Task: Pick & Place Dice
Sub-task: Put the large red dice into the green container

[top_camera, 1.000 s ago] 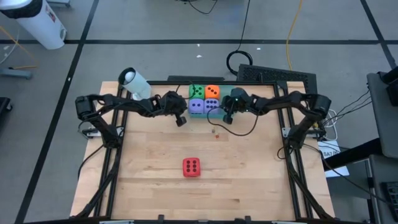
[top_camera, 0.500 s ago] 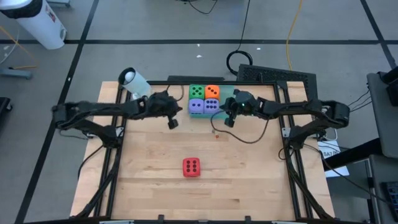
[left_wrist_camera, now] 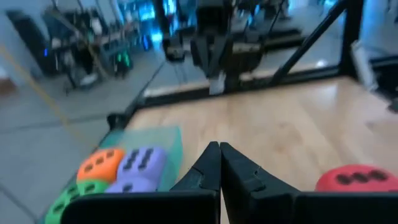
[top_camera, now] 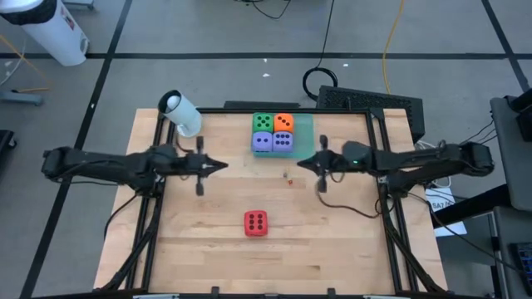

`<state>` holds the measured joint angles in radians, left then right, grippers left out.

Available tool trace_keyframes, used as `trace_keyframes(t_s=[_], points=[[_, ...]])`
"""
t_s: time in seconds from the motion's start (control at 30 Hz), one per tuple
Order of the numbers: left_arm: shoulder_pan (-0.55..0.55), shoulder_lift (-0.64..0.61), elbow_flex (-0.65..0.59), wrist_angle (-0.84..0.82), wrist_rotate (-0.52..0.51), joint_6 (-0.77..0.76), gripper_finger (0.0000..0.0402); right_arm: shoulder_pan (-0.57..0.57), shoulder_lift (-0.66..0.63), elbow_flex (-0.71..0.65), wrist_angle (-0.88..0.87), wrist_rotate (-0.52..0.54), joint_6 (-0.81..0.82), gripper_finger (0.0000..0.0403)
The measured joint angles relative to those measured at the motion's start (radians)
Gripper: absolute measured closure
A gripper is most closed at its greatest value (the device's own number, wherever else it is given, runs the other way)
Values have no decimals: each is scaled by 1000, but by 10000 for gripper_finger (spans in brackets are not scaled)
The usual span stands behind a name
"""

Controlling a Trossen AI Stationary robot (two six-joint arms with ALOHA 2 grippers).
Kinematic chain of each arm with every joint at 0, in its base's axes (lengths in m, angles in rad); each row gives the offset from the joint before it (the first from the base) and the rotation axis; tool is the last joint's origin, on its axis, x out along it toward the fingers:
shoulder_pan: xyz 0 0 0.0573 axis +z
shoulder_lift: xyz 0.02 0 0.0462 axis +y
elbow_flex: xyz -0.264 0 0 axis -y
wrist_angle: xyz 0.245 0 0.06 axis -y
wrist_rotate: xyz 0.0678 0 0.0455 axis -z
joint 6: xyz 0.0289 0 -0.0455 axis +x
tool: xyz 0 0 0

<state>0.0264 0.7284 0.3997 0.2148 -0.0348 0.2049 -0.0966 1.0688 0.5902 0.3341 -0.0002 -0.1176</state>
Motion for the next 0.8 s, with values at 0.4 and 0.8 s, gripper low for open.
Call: trace_keyframes(t_s=[0.4, 0.8], points=[[-68, -133, -13, -127, -168, 4, 400, 5, -331, -201, 107, 57, -1, 403], [-68, -125, -13, -100, -141, -44, 399, 4, -390, -256, 111, 82, 0, 403]])
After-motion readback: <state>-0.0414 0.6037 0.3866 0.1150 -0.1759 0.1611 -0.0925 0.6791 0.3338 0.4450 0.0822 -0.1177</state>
